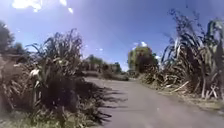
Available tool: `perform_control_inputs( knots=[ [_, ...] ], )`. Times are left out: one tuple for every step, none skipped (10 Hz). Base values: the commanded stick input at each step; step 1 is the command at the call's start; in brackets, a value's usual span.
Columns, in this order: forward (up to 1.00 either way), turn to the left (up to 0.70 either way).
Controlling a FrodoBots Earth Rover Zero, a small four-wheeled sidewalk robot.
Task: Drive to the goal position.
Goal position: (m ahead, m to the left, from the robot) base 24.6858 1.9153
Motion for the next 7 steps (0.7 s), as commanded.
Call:
perform_control_inputs(
  knots=[
    [1.0, 0.0],
    [1.0, -0.37],
    [1.0, -0.23],
    [1.0, -0.09],
    [1.0, 0.0],
    [1.0, 0.0],
    [1.0, 0.0]
  ],
)
